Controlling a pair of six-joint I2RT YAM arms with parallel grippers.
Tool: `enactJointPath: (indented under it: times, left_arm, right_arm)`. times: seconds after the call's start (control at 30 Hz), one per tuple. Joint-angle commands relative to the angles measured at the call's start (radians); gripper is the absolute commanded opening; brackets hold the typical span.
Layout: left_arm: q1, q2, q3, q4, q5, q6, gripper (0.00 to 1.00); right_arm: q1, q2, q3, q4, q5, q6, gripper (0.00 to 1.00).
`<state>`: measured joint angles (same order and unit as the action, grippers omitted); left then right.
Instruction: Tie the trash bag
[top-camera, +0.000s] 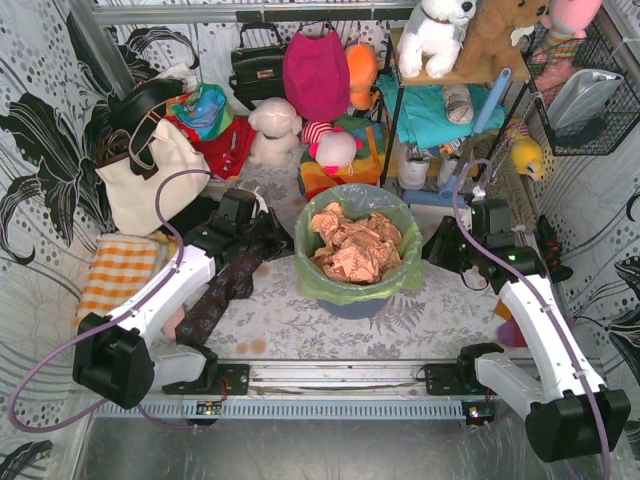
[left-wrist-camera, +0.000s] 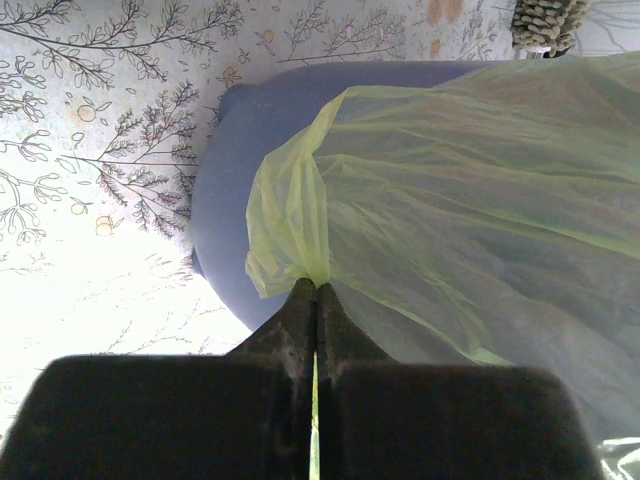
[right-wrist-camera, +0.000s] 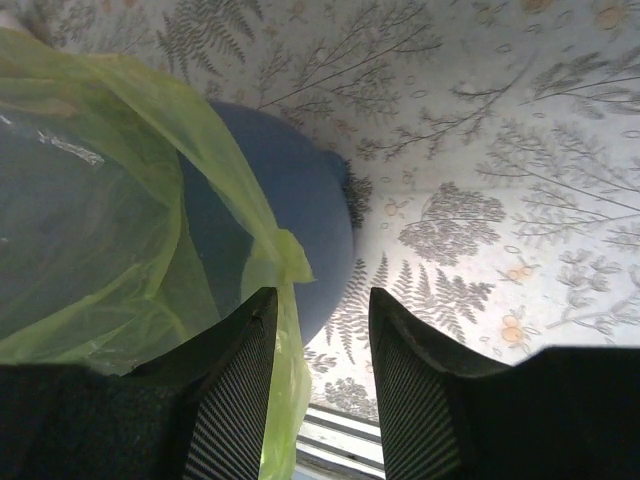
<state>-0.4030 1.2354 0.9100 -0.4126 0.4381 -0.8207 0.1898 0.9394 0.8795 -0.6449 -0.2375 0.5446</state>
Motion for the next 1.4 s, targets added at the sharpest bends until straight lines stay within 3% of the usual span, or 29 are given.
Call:
enactJointPath:
  times: [0.0,0.23,0.37,0.53,0.97,1.37]
  left_arm:
    - [0.005,-0.005,0.04,0.009,-0.019,0.011,0.0]
    - [0.005,-0.029,0.042,-0.009,-0.014,0.004,0.0]
    - [0.004,-0.066,0.043,-0.025,-0.018,-0.001,0.0]
    - [0.006,-0.083,0.065,-0.048,-0.005,0.001,0.0]
    - [0.004,-0.184,0.214,-0.171,0.018,-0.016,0.0]
    - [0.004,-0.171,0.318,-0.199,0.009,-0.002,0.0]
  right_arm:
    - [-0.031,-0.019,-0.076,0.168,-0.198,0.06,0.42]
    - [-0.04,-0.034,-0.148,0.226,-0.315,0.122,0.4]
    - [-0.041,-0.053,-0.185,0.212,-0.35,0.16,0.26]
    - [-0.041,-0.095,-0.166,0.143,-0.287,0.153,0.0]
    - [-0.041,-0.081,0.156,-0.113,-0.131,0.015,0.0]
    - [-0.041,-0.042,0.376,-0.145,-0.146,-0.011,0.0]
